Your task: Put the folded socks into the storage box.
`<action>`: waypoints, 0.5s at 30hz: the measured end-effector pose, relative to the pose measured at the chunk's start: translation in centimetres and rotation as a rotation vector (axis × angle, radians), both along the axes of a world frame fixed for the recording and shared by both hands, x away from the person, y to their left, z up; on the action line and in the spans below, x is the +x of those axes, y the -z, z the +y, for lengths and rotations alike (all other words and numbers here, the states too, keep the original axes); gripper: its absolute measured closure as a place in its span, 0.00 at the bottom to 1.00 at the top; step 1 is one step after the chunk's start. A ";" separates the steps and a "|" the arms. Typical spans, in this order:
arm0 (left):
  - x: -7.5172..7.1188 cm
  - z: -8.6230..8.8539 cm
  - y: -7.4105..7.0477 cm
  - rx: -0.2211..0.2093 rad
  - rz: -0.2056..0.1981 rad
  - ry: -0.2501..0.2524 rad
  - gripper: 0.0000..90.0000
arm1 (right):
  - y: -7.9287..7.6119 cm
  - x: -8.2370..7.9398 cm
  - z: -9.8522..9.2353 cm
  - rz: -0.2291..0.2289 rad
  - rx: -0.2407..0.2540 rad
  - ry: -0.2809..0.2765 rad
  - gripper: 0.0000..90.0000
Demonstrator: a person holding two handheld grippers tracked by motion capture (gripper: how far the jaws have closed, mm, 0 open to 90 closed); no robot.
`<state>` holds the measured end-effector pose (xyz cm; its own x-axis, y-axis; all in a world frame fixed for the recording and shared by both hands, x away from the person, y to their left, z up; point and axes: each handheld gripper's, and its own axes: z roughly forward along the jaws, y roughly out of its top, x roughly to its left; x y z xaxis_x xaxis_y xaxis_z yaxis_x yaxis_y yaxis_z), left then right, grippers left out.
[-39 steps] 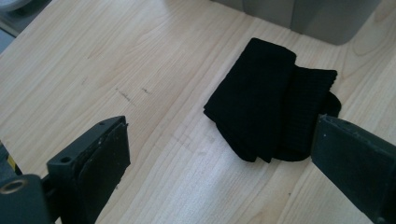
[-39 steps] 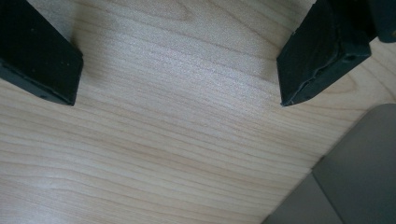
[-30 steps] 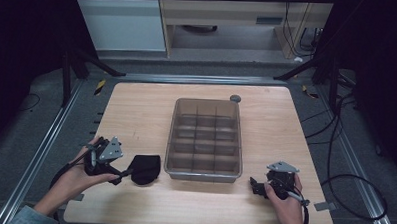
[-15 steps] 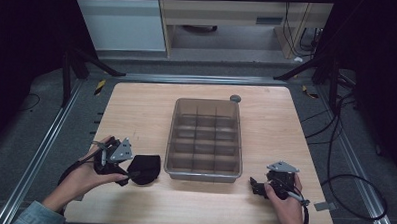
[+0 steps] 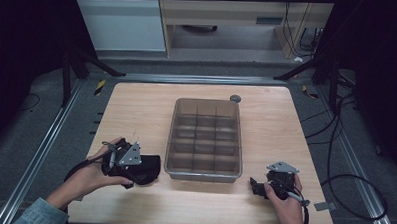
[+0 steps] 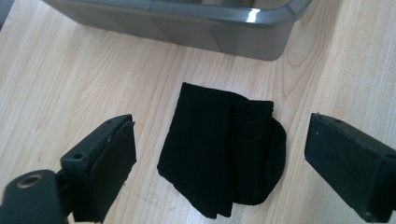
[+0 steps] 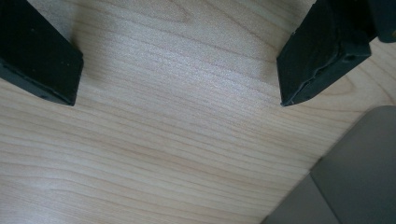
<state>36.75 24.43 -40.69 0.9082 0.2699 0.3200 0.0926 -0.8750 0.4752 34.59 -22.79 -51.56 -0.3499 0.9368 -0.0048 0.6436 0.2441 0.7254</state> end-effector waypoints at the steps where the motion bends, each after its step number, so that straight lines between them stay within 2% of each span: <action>1: 0.0 -0.1 0.0 0.001 -0.002 0.006 0.11 | 0.0 0.0 0.0 -0.001 -0.002 -0.001 0.01; 3: 0.0 -0.1 0.0 0.017 -0.001 0.019 0.12 | 0.0 0.0 0.0 -0.001 -0.002 -0.001 0.01; 4: -0.1 -0.2 0.1 0.011 0.004 0.019 0.14 | 0.0 0.0 0.0 -0.001 -0.001 -0.001 0.01; 6: -0.1 -0.3 0.6 0.053 0.011 0.045 0.17 | 0.0 0.0 0.0 0.000 0.000 -0.002 0.01; 7: -0.1 -0.3 0.6 0.053 0.011 0.045 0.17 | 0.0 0.0 0.0 0.000 0.000 -0.002 0.01; 8: -0.2 -0.3 0.8 0.074 0.005 0.051 0.18 | 0.0 0.0 0.0 0.000 -0.002 -0.004 0.01; 12: -0.4 -0.7 1.1 0.065 0.025 0.066 0.20 | 0.0 0.0 0.0 0.001 -0.001 -0.003 0.01; 14: -0.5 -1.3 2.1 0.107 0.025 0.076 0.20 | 0.0 0.0 0.0 0.001 0.000 -0.003 0.01; 15: -0.3 -1.4 2.6 0.113 0.031 0.076 0.19 | 0.0 0.0 0.0 0.002 0.002 -0.004 0.01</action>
